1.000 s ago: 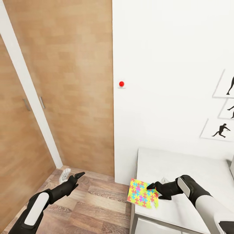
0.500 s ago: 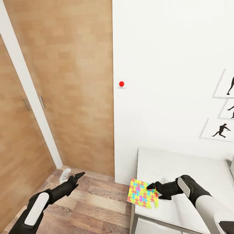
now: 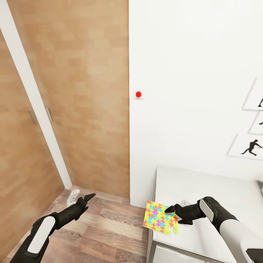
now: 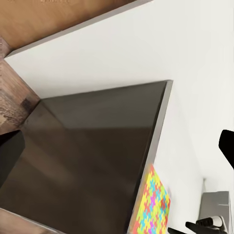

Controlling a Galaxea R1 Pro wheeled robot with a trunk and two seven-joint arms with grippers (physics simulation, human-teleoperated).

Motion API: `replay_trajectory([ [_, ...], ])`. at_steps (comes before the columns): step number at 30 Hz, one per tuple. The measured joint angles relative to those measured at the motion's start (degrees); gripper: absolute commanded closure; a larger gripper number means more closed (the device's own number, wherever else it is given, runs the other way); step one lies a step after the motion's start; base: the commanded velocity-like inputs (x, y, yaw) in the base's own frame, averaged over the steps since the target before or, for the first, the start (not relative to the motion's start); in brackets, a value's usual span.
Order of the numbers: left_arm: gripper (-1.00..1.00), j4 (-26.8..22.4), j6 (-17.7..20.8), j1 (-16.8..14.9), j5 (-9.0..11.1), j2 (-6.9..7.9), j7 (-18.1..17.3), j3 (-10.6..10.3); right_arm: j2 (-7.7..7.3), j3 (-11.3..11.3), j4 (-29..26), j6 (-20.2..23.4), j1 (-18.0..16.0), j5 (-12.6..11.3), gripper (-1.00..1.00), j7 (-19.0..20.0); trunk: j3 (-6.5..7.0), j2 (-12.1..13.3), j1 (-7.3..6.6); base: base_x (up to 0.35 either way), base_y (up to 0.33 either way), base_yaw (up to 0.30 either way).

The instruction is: Put all the toys in the child's room - the three board games (two on the bed and one on the table), the two jigsaw puzzles on the table, and the tennis ball on the table - inside the toy box on the table in the child's room.

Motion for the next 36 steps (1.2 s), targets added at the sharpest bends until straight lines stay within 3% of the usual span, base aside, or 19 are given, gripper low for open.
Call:
replay_trajectory([
  [33, -1.00, 0.0, -0.1, -0.1, 0.0, -0.17, 0.0, -0.1, -0.01, -0.1, 0.0, -0.2, 0.0, 0.0, -1.00, 0.0, 0.00, 0.0, 0.00, 0.000, 0.000, 0.025],
  [36, -1.00, 0.6, -0.1, -0.1, 0.0, -0.37, 0.0, -0.2, -0.78, -0.3, -0.2, -0.4, 0.0, 0.2, -1.00, -0.1, 0.00, 0.0, 0.00, 0.000, 0.000, 0.000],
])
